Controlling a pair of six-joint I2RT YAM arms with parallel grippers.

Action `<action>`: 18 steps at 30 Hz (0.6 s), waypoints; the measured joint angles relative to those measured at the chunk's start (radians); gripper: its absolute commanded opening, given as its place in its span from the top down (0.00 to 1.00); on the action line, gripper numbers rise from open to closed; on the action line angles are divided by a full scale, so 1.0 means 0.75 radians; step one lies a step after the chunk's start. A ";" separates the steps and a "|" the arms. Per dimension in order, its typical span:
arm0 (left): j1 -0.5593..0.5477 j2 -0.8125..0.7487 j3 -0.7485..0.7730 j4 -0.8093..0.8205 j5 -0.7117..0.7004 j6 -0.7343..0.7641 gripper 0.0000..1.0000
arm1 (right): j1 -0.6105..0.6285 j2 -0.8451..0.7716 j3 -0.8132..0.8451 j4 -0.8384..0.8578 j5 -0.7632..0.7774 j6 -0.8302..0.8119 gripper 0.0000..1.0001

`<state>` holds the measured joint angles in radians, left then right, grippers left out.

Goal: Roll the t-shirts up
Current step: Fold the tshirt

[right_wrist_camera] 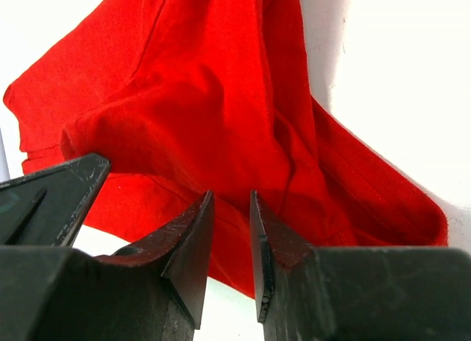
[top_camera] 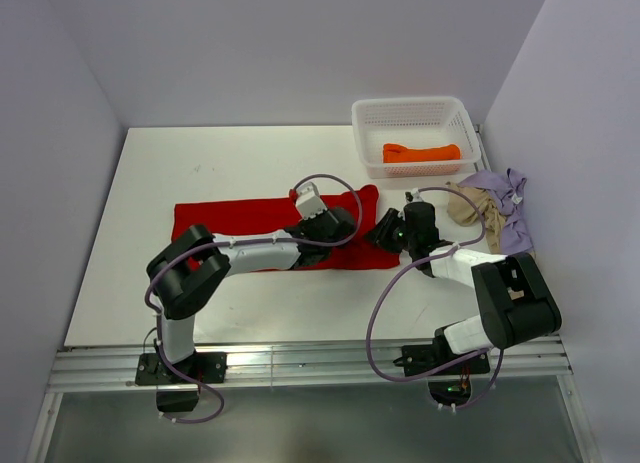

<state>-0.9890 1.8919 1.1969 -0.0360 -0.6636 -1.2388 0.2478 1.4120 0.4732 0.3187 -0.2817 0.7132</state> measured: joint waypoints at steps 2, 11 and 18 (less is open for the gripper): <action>-0.003 -0.005 0.000 -0.014 0.001 0.002 1.00 | -0.002 0.000 0.000 -0.001 0.000 -0.001 0.63; -0.004 -0.026 0.019 -0.079 0.011 -0.003 1.00 | -0.016 -0.053 -0.008 0.001 0.003 0.000 0.50; 0.011 -0.026 0.025 -0.076 0.064 -0.007 1.00 | -0.017 -0.107 -0.057 0.044 -0.031 0.014 0.46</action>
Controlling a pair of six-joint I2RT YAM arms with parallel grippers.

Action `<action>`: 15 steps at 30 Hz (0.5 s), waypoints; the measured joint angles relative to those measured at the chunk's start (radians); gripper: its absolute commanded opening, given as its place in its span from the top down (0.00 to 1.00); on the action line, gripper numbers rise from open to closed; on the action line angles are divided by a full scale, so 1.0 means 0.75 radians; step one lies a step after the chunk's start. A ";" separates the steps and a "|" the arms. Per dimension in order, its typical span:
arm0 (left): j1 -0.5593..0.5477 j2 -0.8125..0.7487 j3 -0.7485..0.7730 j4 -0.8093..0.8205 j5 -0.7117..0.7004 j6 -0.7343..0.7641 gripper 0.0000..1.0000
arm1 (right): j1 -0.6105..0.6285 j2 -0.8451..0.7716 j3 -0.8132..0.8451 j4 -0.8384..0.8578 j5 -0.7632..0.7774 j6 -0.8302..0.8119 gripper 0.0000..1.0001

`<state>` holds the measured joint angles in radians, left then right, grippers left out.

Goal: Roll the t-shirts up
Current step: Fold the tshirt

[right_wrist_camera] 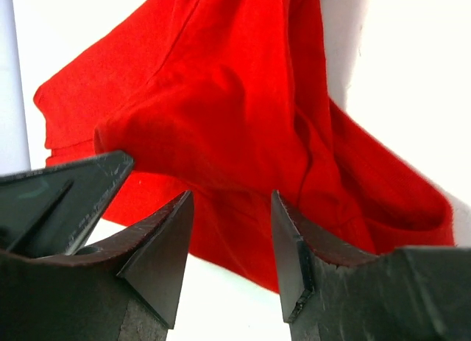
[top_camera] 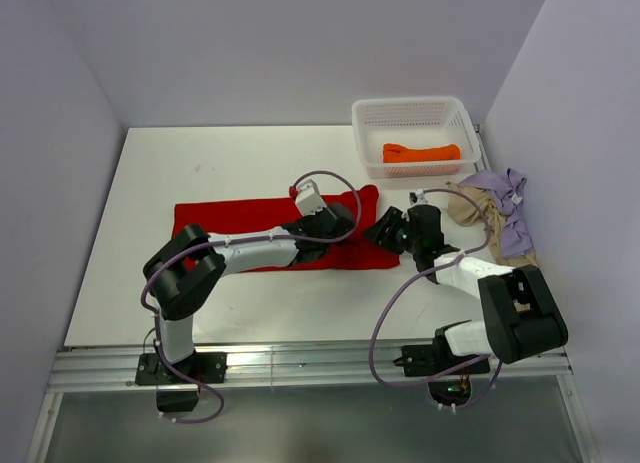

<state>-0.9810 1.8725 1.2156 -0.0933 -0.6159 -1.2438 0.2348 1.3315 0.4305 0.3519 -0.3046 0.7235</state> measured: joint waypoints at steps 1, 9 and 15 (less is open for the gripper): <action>0.006 0.000 -0.001 0.005 0.017 -0.002 1.00 | -0.001 0.001 -0.004 0.002 -0.008 0.004 0.46; 0.077 -0.008 -0.022 0.027 0.119 -0.013 1.00 | -0.009 0.039 -0.055 0.060 -0.092 0.142 0.47; 0.084 -0.015 -0.024 0.029 0.148 -0.013 1.00 | -0.009 -0.025 -0.110 0.046 -0.093 0.186 0.47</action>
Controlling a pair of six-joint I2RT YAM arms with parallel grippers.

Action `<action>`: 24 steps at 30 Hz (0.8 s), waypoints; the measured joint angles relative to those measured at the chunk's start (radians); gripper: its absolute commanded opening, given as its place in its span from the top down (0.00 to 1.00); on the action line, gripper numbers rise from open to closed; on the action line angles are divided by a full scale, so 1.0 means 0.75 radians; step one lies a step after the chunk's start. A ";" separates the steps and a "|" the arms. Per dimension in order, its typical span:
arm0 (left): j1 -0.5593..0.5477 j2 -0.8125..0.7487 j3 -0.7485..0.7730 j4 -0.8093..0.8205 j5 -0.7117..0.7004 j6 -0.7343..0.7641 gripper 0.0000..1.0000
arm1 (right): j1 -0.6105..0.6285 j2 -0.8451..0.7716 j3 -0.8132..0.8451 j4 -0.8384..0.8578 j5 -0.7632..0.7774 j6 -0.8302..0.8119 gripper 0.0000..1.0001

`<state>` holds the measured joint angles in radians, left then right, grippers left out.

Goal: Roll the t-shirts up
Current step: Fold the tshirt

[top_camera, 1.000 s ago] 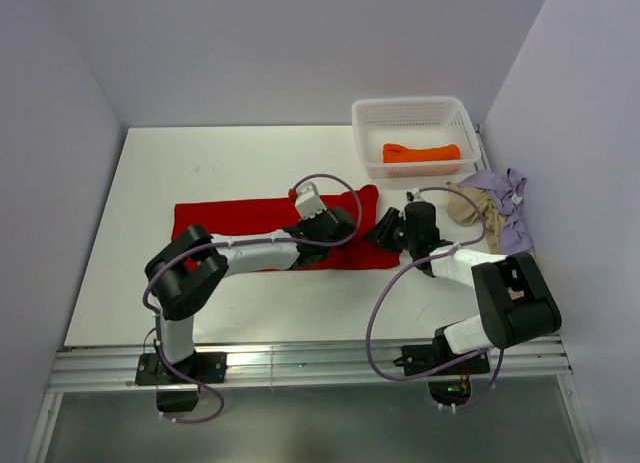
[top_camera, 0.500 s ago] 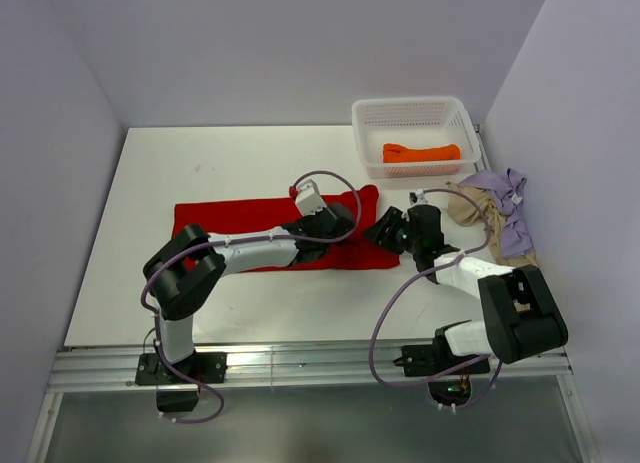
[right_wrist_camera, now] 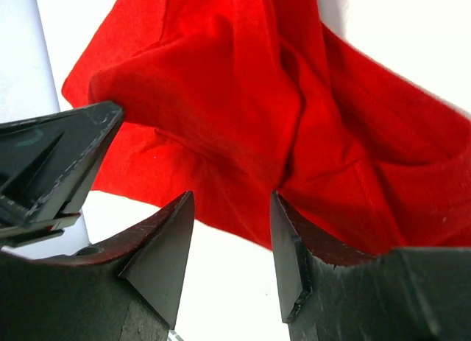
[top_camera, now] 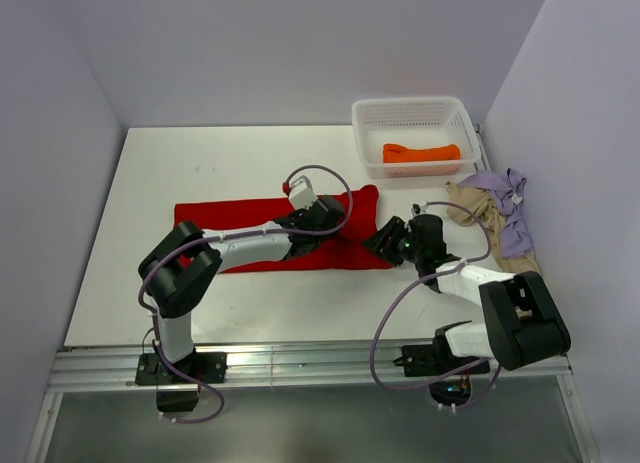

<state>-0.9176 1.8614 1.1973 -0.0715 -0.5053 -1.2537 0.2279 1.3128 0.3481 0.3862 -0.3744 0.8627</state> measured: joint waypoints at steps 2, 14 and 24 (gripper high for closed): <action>0.001 -0.002 0.000 0.002 0.010 0.001 1.00 | 0.000 -0.030 -0.010 -0.014 0.003 0.005 0.48; 0.007 -0.002 0.000 0.002 0.028 0.001 1.00 | -0.005 0.049 -0.011 -0.005 0.035 -0.002 0.52; 0.007 -0.002 0.000 0.004 0.035 0.001 1.00 | -0.006 0.129 -0.011 0.065 0.033 0.007 0.57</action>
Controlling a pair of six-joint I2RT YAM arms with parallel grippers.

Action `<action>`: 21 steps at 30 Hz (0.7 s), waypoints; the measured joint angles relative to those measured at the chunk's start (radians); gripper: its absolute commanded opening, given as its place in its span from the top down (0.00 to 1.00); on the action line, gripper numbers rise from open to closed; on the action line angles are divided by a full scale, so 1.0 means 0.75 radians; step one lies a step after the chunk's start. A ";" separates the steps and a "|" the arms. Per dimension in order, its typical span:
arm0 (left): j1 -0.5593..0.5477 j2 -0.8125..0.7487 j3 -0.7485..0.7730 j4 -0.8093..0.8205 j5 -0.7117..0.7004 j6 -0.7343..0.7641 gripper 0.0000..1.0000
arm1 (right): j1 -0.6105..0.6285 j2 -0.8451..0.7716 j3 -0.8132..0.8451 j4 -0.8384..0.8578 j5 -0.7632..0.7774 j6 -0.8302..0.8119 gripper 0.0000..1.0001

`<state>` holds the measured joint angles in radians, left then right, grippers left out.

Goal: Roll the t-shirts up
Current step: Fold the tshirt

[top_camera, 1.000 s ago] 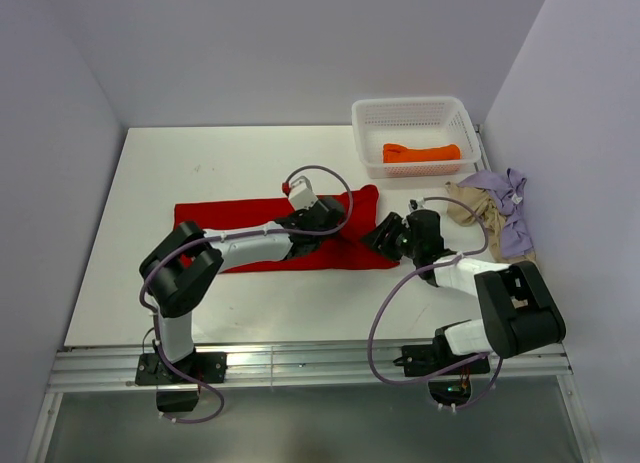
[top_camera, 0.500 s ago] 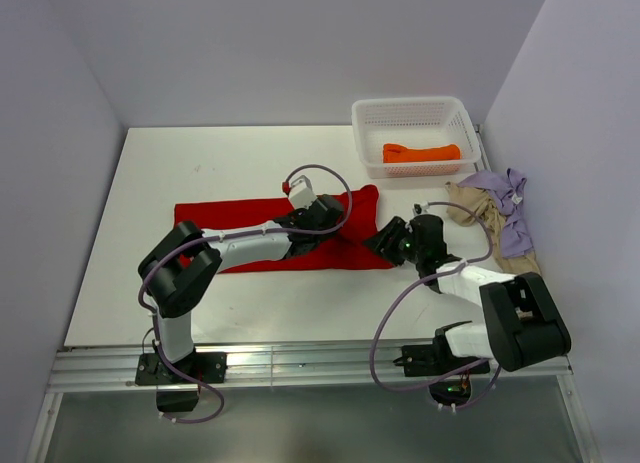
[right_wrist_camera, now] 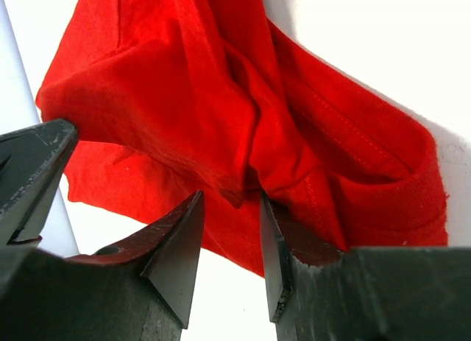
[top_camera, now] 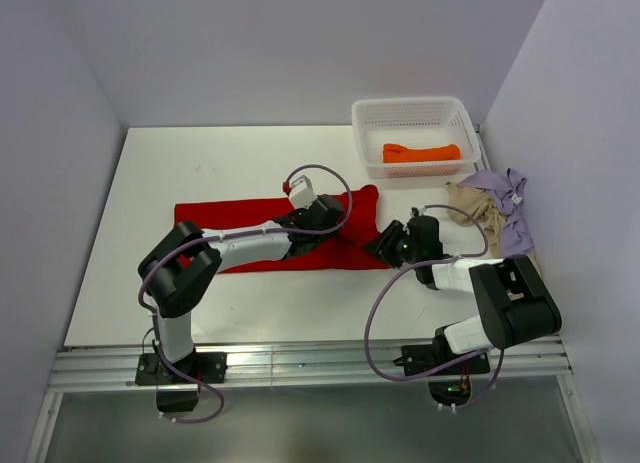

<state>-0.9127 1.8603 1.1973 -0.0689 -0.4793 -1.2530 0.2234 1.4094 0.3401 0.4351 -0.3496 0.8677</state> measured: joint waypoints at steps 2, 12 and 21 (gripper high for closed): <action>0.000 0.000 0.000 0.000 0.004 -0.001 1.00 | 0.000 0.000 0.000 0.011 0.001 0.003 0.59; 0.000 0.001 0.000 0.004 0.015 0.000 1.00 | 0.000 0.030 0.008 0.045 -0.001 0.014 0.70; 0.000 0.001 0.000 0.004 0.016 -0.001 1.00 | -0.002 0.036 0.028 0.014 -0.004 0.042 1.00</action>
<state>-0.9127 1.8606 1.1973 -0.0658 -0.4675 -1.2533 0.2218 1.4361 0.3611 0.4458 -0.3527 0.8993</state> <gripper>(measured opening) 0.012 0.039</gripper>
